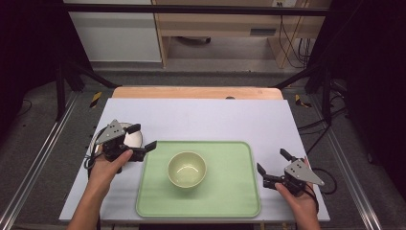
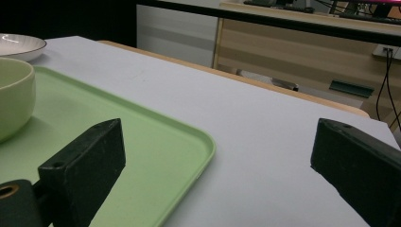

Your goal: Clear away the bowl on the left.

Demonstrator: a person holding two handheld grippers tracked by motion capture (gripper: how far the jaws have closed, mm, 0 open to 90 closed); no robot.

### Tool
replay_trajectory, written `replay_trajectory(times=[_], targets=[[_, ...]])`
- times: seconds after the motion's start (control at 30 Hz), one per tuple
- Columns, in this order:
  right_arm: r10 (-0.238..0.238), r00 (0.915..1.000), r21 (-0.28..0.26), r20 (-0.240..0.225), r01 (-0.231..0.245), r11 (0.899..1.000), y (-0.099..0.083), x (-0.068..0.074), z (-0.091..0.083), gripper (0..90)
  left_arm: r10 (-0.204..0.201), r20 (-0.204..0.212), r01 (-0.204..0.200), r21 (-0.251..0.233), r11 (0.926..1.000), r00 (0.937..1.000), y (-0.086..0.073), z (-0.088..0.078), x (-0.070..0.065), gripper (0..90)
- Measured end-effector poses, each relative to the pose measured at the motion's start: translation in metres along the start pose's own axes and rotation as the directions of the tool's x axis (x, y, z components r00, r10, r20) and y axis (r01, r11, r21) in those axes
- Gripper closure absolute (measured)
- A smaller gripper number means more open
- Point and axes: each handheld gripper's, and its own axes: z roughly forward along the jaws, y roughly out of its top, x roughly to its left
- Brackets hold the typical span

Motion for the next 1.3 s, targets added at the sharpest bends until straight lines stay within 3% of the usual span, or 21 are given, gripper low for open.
replay_trajectory(times=[0.43, 0.97, 1.07, 1.3], targets=[[-0.001, 1.0, -0.001, 0.002, 0.001, 1.0, 0.0, 0.0, 0.0, 4.2, -0.003, -0.036, 0.001, -0.044, 0.999, 0.9993, -0.009, -0.021, 0.01, 3.6], [0.003, 1.0, 0.002, 0.004, -0.003, 1.0, 0.0, 0.0, 0.0, 4.2, 0.027, -0.067, -0.028, -0.014, 0.9995, 0.9974, -0.037, -0.028, 0.02, 3.6], [0.0, 1.0, -0.001, 0.003, 0.0, 1.0, 0.0, 0.0, 0.0, 4.2, 0.018, -0.087, -0.018, -0.001, 0.9998, 0.9961, -0.044, -0.03, 0.024, 3.7], [0.0, 1.0, 0.001, 0.003, 0.0, 1.0, 0.0, 0.0, 0.0, 4.2, 0.017, -0.091, -0.019, -0.017, 0.9997, 0.9957, -0.053, -0.036, 0.025, 3.9]])
